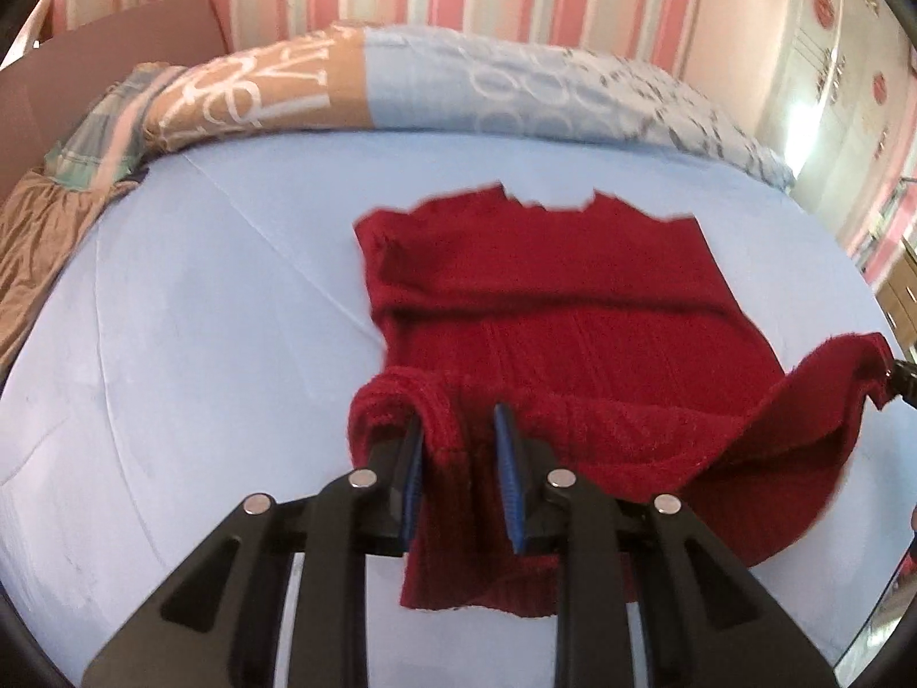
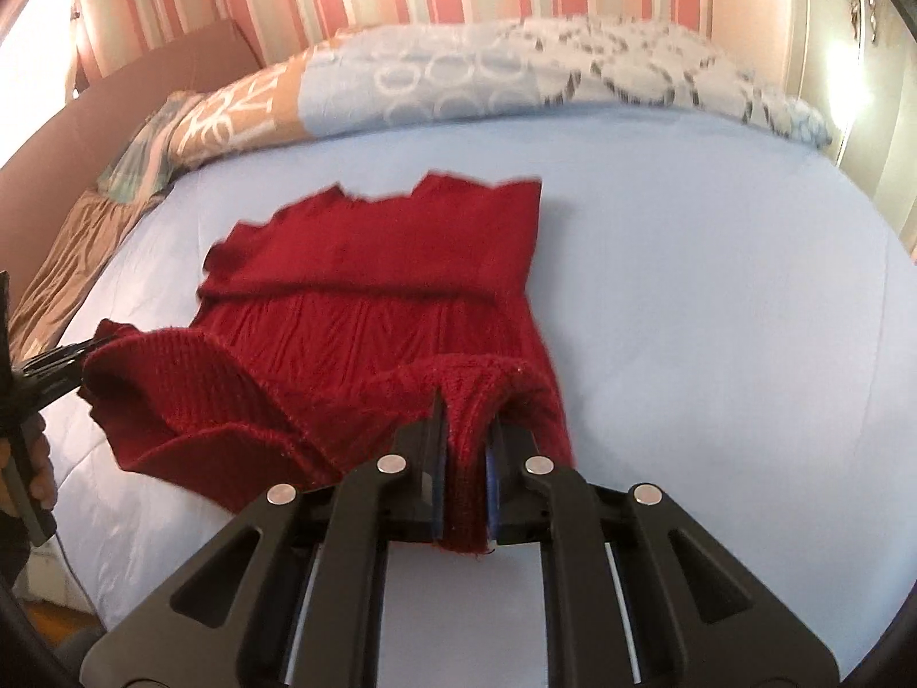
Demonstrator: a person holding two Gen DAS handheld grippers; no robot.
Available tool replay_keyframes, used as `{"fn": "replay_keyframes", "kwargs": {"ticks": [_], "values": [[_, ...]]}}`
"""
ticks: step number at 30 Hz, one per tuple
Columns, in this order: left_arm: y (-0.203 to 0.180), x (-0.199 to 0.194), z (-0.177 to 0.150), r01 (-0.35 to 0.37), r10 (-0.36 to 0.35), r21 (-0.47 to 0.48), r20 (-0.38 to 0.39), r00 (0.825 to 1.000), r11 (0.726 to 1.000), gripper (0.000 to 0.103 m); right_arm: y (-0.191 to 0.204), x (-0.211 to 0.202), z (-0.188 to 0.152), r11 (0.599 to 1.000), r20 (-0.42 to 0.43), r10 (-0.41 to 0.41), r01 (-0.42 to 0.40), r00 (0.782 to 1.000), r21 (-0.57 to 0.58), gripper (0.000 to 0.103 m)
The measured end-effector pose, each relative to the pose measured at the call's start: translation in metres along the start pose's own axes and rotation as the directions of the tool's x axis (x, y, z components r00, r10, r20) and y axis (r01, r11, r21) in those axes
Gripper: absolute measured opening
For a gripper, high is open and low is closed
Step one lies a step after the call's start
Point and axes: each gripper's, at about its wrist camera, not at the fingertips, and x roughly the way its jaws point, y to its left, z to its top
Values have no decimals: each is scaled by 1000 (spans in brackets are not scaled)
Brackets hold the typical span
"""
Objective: Fold small clothes
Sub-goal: 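Grasp the hem with both grippers and lift it toward the collar, then lay the hem over the collar and open both grippers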
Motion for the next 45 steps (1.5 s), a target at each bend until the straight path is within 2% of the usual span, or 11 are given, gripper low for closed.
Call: {"fn": "replay_keyframes", "kwargs": {"ticks": [10, 21, 24, 28, 31, 33, 35, 40, 43, 44, 45], "values": [[-4, 25, 47, -60, 57, 39, 65, 996, 997, 23, 7, 31, 42, 998, 91, -18, 22, 996, -50, 10], [7, 43, 61, 10, -10, 2, 48, 999, 1000, 23, -11, 49, 51, 998, 79, 51, -53, 996, 31, 10], [6, 51, 79, 3, -4, 25, 46, 999, 1000, 23, -17, 58, 67, 994, 93, 74, -80, 993, 69, 10], [18, 89, 133, -40, 41, -20, 19, 999, 999, 23, -27, 93, 112, 990, 107, 23, -38, 994, 133, 10], [36, 149, 159, -51, 43, -106, -73, 996, 993, 23, -50, 153, 138, 961, 41, 33, -43, 999, 273, 10], [36, 177, 156, -58, 47, -92, -119, 992, 994, 23, -52, 187, 138, 955, -14, 35, -29, 999, 296, 10], [29, 186, 147, -90, 87, -20, -116, 989, 996, 23, -47, 199, 134, 969, -37, 2, 7, 999, 249, 10], [38, 190, 138, -71, 66, -37, -121, 991, 997, 26, -52, 200, 127, 970, -30, 21, -13, 999, 243, 11], [40, 186, 146, -61, 55, -40, -137, 989, 997, 31, -54, 192, 132, 968, -14, 47, -42, 999, 246, 17], [44, 181, 152, -32, 24, -56, -140, 990, 998, 33, -56, 185, 136, 959, 15, 83, -84, 996, 270, 22], [49, 177, 158, -4, -7, -73, -150, 989, 997, 38, -59, 177, 139, 949, 49, 115, -124, 992, 291, 40]]}}
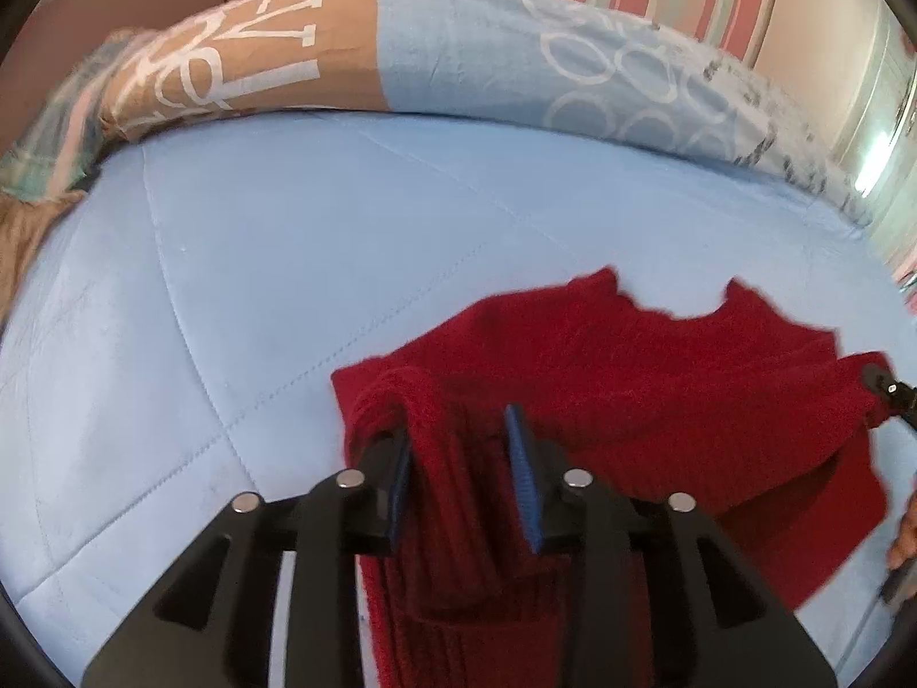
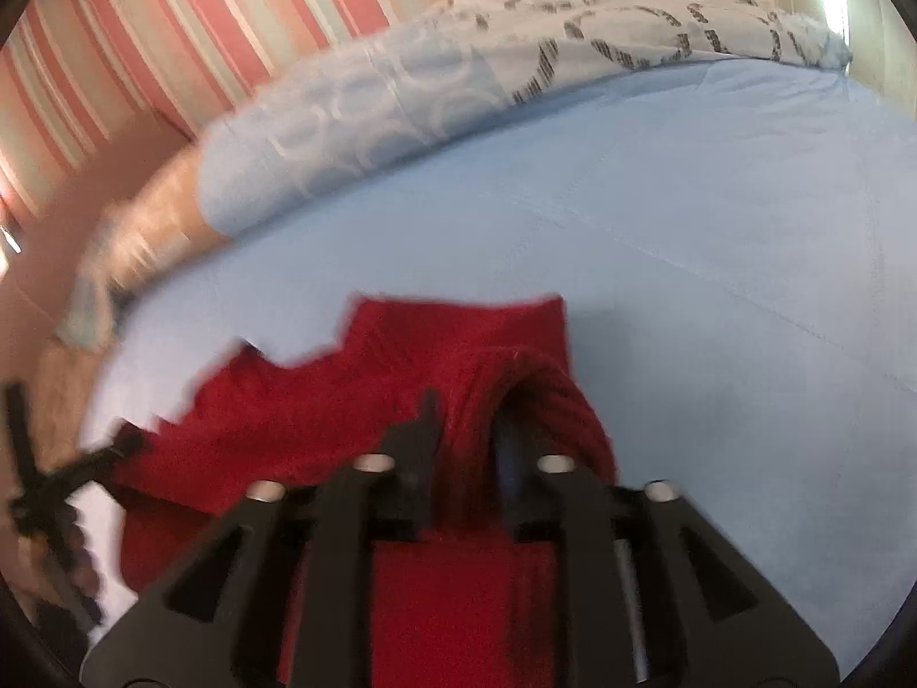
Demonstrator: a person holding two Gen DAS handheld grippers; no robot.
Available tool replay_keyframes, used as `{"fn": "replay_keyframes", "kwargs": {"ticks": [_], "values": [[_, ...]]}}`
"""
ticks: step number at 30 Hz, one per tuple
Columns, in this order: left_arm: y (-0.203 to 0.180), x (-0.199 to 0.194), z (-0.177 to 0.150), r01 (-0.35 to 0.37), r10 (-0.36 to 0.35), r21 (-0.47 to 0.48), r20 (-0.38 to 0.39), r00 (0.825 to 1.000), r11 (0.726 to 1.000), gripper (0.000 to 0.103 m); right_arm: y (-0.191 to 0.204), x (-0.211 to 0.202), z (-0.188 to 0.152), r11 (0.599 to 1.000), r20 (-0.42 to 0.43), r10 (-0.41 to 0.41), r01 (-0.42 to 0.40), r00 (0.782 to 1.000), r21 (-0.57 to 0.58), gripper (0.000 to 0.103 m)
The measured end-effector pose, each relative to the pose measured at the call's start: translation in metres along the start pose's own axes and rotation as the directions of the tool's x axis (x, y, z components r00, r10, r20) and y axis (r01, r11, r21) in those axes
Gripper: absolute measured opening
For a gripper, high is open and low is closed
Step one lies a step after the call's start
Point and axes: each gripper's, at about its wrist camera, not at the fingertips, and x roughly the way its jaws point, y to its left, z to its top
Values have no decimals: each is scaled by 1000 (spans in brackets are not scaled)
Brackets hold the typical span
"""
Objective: Fold small clothes
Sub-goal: 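Lay the hem over the collar and open both grippers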
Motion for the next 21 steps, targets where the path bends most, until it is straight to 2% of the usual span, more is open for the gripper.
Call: {"fn": "replay_keyframes", "kwargs": {"ticks": [1, 2, 3, 4, 8, 11, 14, 16, 18, 21], "values": [[4, -4, 4, 17, -17, -10, -6, 1000, 1000, 40, 0, -6, 4, 1000, 21, 14, -14, 1000, 9, 57], [9, -11, 9, 30, -30, -21, -13, 999, 999, 44, 3, -18, 7, 1000, 55, 22, -23, 998, 9, 61], [14, -17, 12, 7, -8, -19, -21, 1000, 1000, 72, 6, -29, 8, 1000, 80, 25, -24, 996, -7, 63], [19, -23, 13, -33, 33, -18, -16, 999, 999, 84, 8, -33, 8, 1000, 88, 23, -21, 996, -20, 65], [31, -43, 4, -97, 97, -2, 38, 995, 995, 83, 24, -49, -3, 988, 92, -33, 47, 995, -150, 65], [10, -56, -17, -140, 127, 121, 105, 986, 983, 83, 38, -43, -20, 961, 48, -67, 77, 997, -266, 65], [-18, -71, -49, -118, 78, 239, 170, 982, 964, 82, 53, -33, -37, 926, 13, -83, 82, 996, -368, 65], [-27, -74, -65, -123, 78, 270, 172, 982, 955, 82, 59, -28, -45, 904, 14, -96, 93, 995, -416, 65], [-29, -67, -80, -137, 101, 254, 147, 984, 957, 82, 61, -22, -50, 885, 17, -124, 118, 992, -450, 65], [-26, -47, -85, -132, 110, 236, 102, 989, 963, 81, 58, -14, -51, 881, -1, -136, 121, 991, -457, 65]]}}
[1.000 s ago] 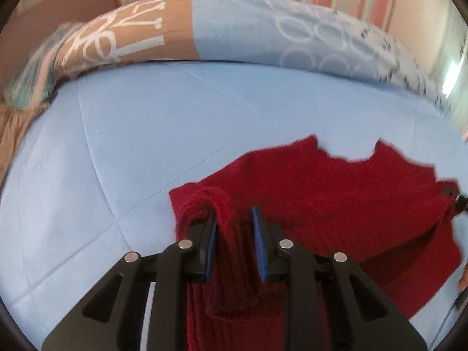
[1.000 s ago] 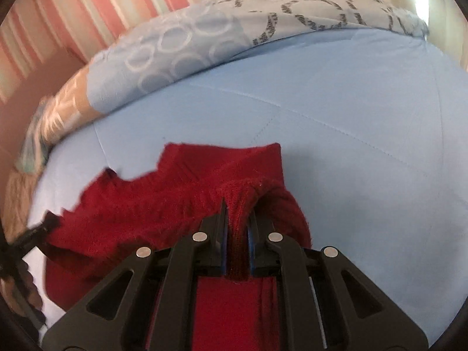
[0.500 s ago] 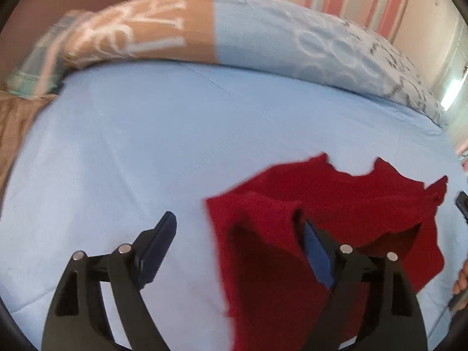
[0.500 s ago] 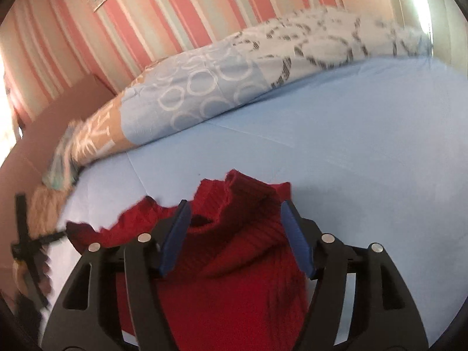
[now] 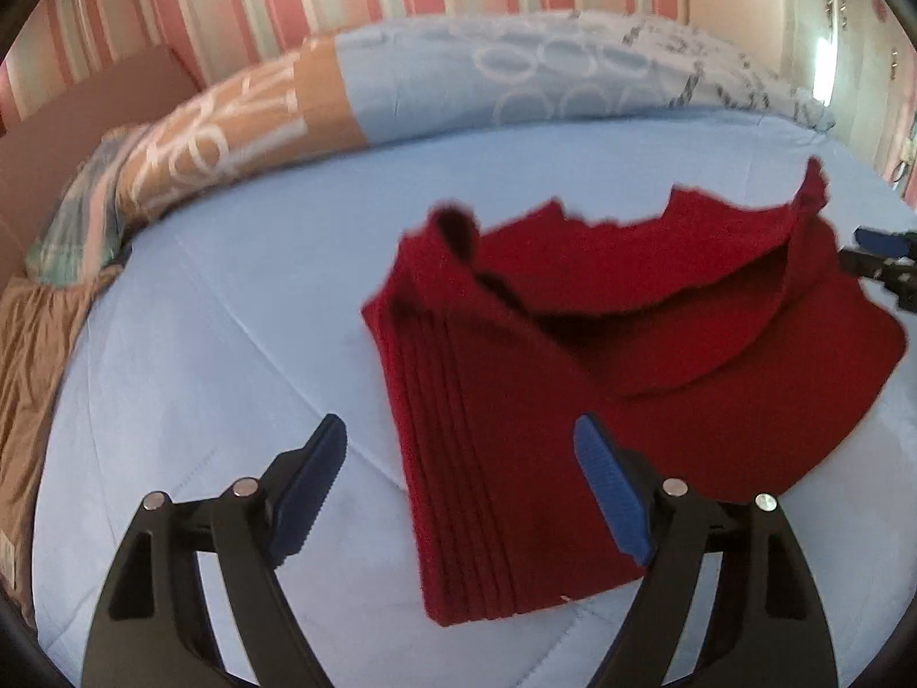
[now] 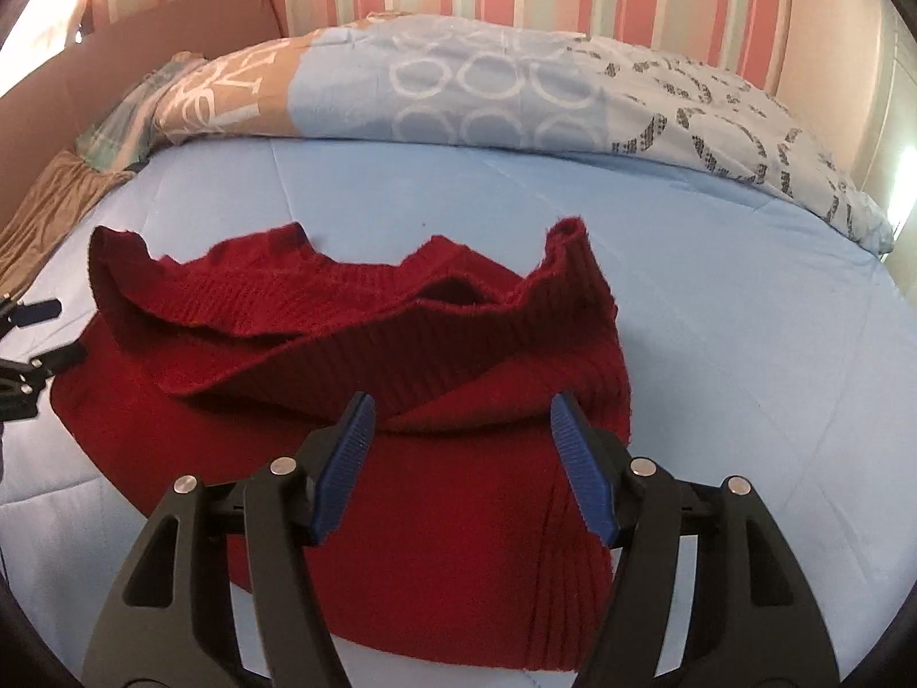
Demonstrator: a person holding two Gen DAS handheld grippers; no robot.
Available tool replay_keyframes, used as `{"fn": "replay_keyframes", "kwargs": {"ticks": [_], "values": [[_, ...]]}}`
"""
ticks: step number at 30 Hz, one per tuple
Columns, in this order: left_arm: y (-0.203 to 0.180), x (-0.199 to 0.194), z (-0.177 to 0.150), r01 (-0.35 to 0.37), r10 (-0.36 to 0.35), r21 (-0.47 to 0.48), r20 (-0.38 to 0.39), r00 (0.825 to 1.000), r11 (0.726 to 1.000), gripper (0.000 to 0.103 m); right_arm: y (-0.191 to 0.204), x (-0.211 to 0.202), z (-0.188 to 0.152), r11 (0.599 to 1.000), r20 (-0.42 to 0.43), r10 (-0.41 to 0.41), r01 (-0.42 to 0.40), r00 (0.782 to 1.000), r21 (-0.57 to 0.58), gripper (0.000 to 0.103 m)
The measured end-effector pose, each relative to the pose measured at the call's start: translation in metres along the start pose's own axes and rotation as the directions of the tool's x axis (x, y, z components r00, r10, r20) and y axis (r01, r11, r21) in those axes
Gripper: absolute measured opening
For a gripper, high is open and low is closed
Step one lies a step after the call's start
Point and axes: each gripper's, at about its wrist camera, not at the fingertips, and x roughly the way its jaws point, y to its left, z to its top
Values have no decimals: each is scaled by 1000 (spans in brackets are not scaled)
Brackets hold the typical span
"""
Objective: Fold small clothes
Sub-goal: 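Lay the hem over the collar and open both grippers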
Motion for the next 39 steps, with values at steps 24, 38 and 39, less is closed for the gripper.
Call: {"fn": "replay_keyframes", "kwargs": {"ticks": [24, 38, 39], "values": [[12, 27, 73, -10, 12, -56, 32, 999, 998, 69, -24, 31, 36, 989, 69, 26, -36, 997, 146, 59], [-31, 66, 34, 22, -22, -4, -48, 999, 1000, 68, -14, 62, 56, 991, -82, 83, -74, 993, 111, 57], [-31, 66, 33, 24, -24, -6, -47, 999, 1000, 68, -19, 66, 57, 991, -104, 67, -54, 992, 119, 56]]}}
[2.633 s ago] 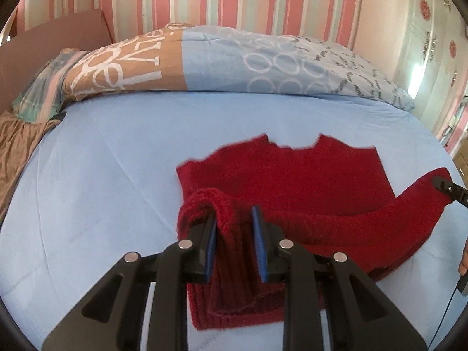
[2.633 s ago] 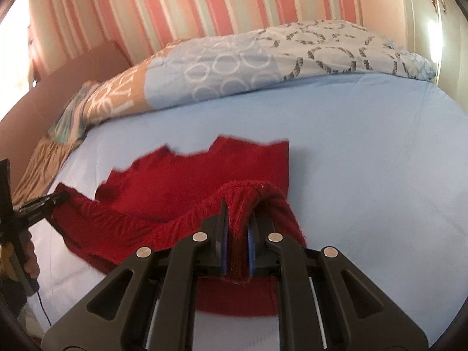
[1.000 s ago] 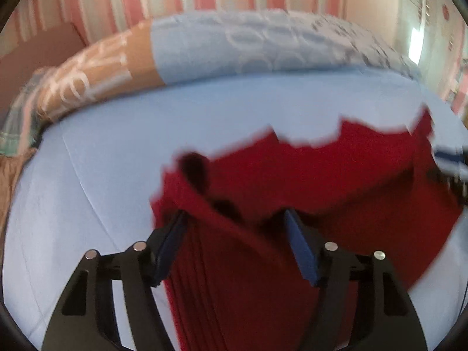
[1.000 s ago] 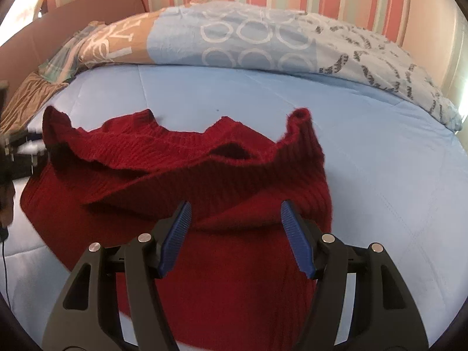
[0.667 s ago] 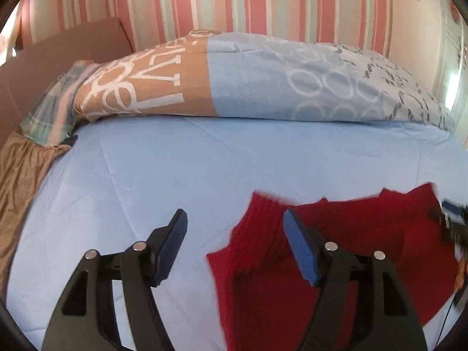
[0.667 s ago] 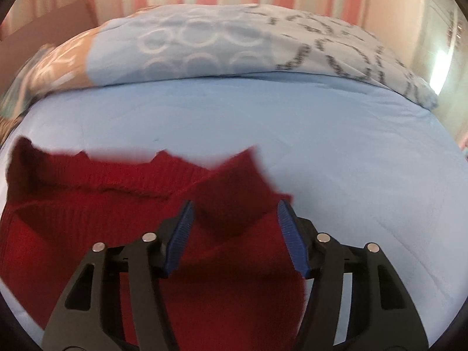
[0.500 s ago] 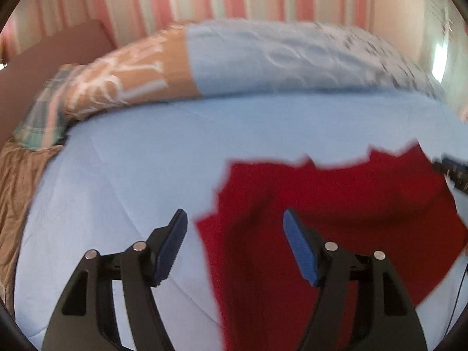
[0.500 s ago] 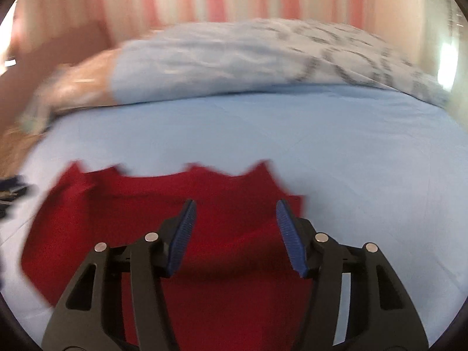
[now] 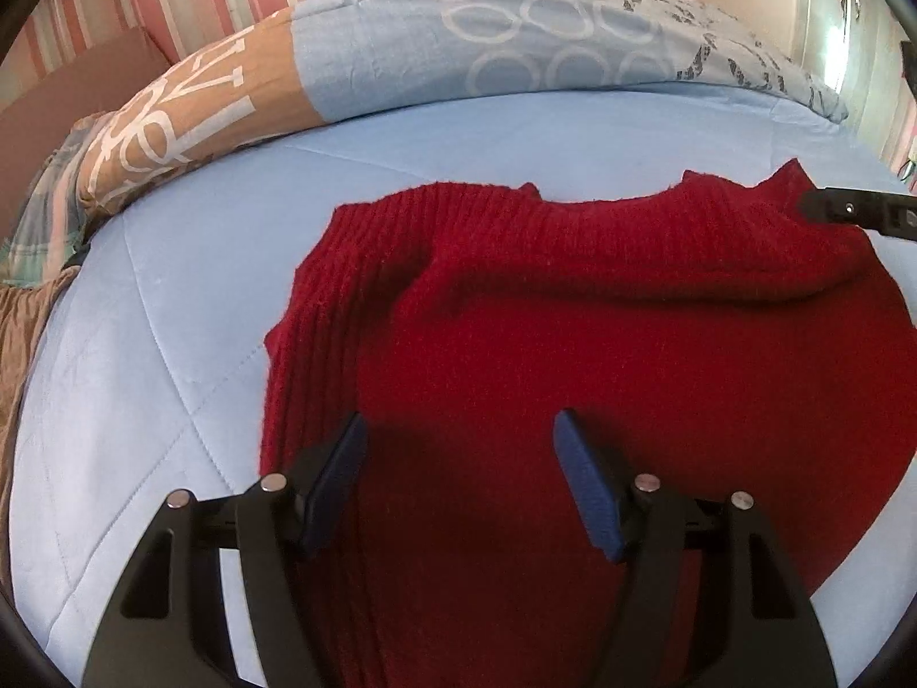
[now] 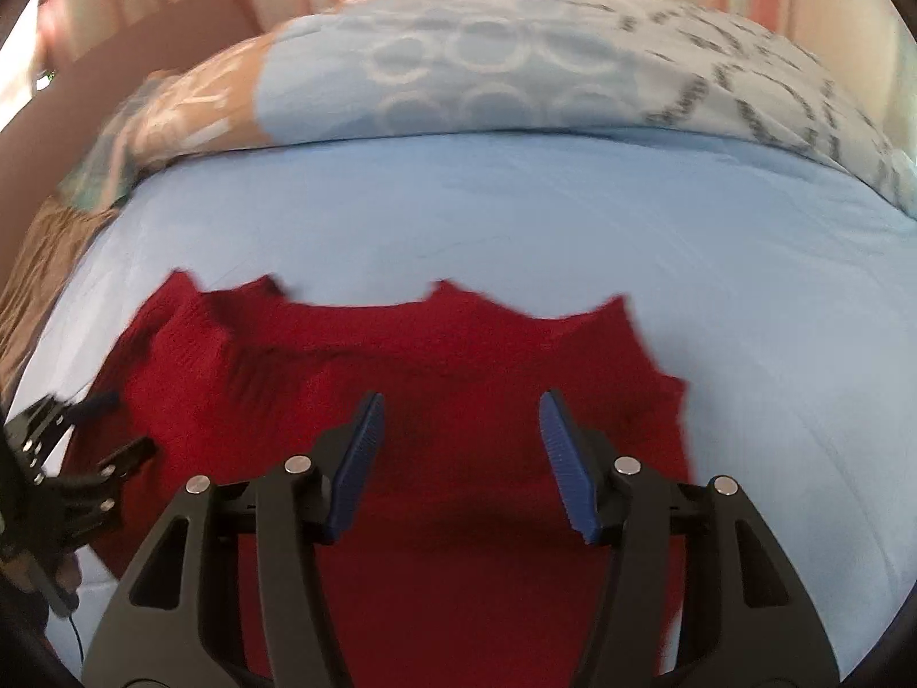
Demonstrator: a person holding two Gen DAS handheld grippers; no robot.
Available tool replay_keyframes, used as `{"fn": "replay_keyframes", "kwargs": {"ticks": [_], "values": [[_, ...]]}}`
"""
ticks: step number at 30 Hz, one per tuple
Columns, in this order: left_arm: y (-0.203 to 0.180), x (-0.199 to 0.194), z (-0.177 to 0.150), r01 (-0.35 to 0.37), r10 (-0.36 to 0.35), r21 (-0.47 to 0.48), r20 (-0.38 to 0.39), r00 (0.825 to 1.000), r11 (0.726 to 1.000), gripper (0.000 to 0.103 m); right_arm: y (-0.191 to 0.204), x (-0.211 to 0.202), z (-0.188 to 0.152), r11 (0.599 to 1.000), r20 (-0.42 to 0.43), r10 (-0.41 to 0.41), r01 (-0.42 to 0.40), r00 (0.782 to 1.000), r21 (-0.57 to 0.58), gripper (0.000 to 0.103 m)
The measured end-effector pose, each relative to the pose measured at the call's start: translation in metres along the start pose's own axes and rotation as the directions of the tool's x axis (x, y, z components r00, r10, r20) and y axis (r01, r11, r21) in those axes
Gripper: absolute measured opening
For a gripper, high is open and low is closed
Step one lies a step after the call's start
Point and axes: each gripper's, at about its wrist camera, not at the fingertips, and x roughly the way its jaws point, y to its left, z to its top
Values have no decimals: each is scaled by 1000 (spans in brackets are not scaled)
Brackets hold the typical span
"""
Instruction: Fold small clothes
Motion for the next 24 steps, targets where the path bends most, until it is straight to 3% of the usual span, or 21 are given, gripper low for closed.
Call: {"fn": "replay_keyframes", "kwargs": {"ticks": [2, 4, 7, 14, 17, 21, 22, 23, 24], "values": [[-1, -1, 0, -1, 1, 10, 9, 1000, 1000, 68, -2, 18, -1, 999, -73, -39, 37, 997, -23, 43], [-4, -1, -1, -17, 17, 28, 9, 1000, 999, 68, 0, 35, -3, 996, -113, -66, 59, 991, -68, 18], [-4, -1, 0, -18, 17, 22, 10, 1000, 1000, 68, 10, 36, -5, 987, -86, -106, 95, 991, -130, 8], [6, -6, 24, 6, -2, -39, 111, 994, 999, 68, -10, -4, 11, 986, 132, -162, 166, 978, -24, 7], [9, 4, 43, 5, 3, -64, 124, 992, 998, 68, -28, 8, 21, 985, 126, -173, 169, 977, 47, 7], [17, 22, 59, -21, 31, -91, 114, 993, 996, 68, -43, 47, 22, 983, 22, -157, 154, 987, 98, 8], [19, 27, 60, -40, 49, -91, 104, 993, 995, 68, -47, 52, 23, 984, -3, -146, 146, 989, 107, 11], [21, 31, 61, -41, 50, -92, 96, 994, 995, 68, -48, 43, 21, 988, 24, -112, 109, 993, 111, 13], [24, 34, 60, -41, 49, -95, 86, 995, 995, 68, -47, 32, 21, 990, 58, -100, 94, 993, 109, 23]]}}
